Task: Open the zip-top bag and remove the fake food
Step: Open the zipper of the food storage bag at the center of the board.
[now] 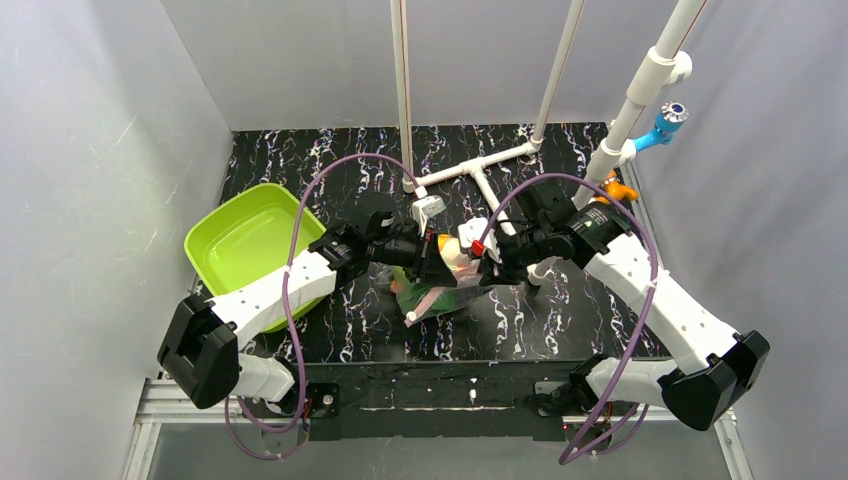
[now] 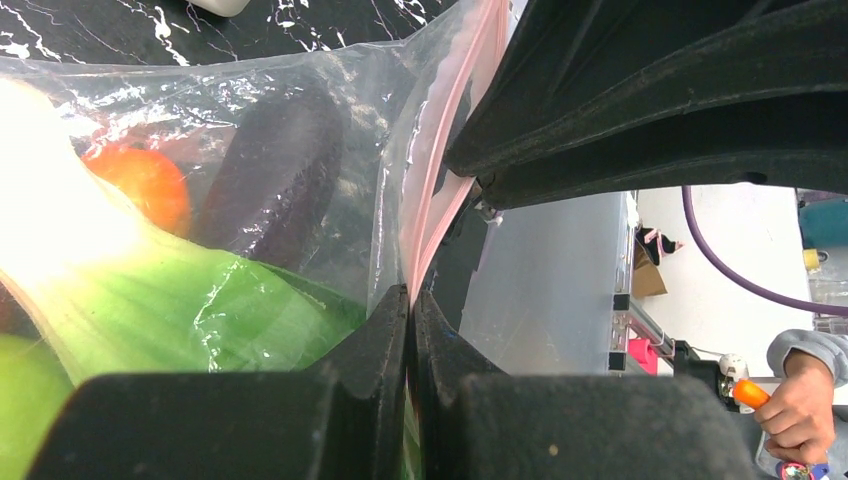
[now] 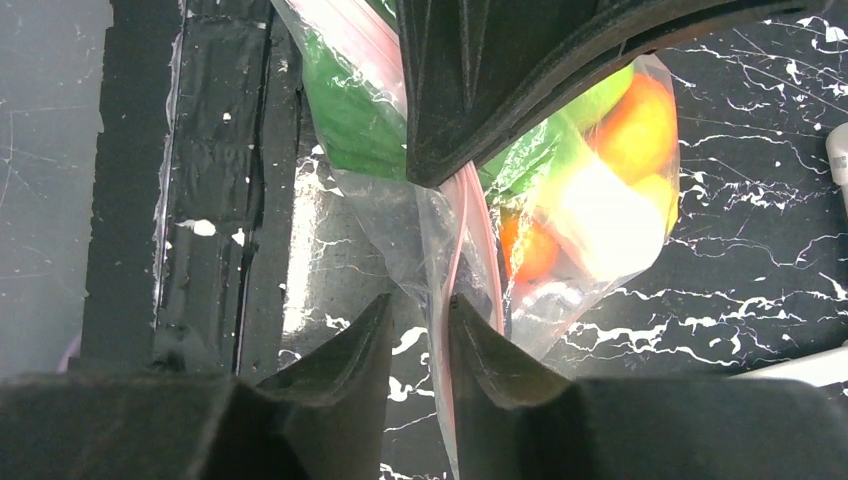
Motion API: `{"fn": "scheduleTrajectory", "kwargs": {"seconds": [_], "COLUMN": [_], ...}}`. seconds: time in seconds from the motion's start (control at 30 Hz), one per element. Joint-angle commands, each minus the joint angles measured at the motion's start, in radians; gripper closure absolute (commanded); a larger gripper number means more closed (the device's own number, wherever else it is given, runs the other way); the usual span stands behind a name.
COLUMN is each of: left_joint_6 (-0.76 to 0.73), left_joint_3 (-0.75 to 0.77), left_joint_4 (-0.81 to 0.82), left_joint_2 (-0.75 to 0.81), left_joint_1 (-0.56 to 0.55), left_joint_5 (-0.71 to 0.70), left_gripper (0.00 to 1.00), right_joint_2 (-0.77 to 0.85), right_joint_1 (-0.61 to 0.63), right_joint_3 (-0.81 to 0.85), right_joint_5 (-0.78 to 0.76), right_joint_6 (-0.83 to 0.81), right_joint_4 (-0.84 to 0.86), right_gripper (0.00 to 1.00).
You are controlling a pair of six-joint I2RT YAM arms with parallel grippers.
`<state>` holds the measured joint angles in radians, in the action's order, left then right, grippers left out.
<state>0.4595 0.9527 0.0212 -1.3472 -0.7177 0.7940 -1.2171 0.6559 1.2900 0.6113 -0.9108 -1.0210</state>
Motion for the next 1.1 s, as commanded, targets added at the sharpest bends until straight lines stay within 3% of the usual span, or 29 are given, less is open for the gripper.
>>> {"fn": "scheduleTrajectory", "kwargs": {"seconds": [0.0, 0.1, 0.2, 0.27, 0.37, 0.4, 0.47, 0.53, 0.63, 0.83, 1.07], "left_joint_6": [-0.019, -0.024, -0.035, -0.037, -0.035, -0.031, 0.000, 0.035, 0.079, 0.082, 0.064], "left_joint_3": [-0.002, 0.010, 0.019, 0.015, 0.008, 0.006, 0.001, -0.002, -0.003, 0.014, 0.041], "left_joint_4": [-0.005, -0.011, -0.016, -0.015, -0.015, -0.015, -0.013, 0.005, 0.022, -0.028, -0.084], "left_joint_2": [0.038, 0.037, 0.040, 0.046, 0.053, 0.055, 0.059, 0.067, 0.081, 0.091, 0.062], "left_joint_1": [-0.003, -0.003, -0.004, -0.006, -0.004, -0.003, -0.004, -0.003, 0.007, 0.024, 0.008], "left_joint_5": [0.018, 0.034, 0.042, 0.045, 0.048, 0.050, 0.053, 0.054, 0.055, 0.008, -0.019], "left_gripper": [1.00, 1.00, 1.00, 1.00, 1.00, 1.00, 0.70, 0.47, 0.29, 0.25, 0.34], "right_joint_2": [0.011, -0.010, -0.035, -0.039, -0.037, -0.033, -0.024, -0.015, 0.001, 0.030, 0.046], "right_joint_1": [0.008, 0.021, 0.029, 0.033, 0.036, 0.036, 0.036, 0.036, 0.036, 0.036, 0.035], "right_joint_3": [-0.003, -0.002, 0.007, 0.007, 0.006, 0.008, 0.009, 0.009, -0.005, -0.048, -0.058], "right_joint_5": [-0.002, -0.067, -0.096, -0.104, -0.105, -0.103, -0.091, -0.075, -0.051, -0.002, 0.036], "right_joint_6": [-0.005, 0.013, 0.024, 0.030, 0.037, 0.042, 0.049, 0.052, 0.048, 0.035, 0.034], "right_joint_4": [-0.007, 0.022, 0.027, 0.035, 0.038, 0.040, 0.039, 0.034, 0.024, 0.017, 0.009], "right_gripper": [0.67, 0.63, 0.65, 0.75, 0.99, 0.99, 0.99, 0.99, 0.99, 0.99, 0.99]}}
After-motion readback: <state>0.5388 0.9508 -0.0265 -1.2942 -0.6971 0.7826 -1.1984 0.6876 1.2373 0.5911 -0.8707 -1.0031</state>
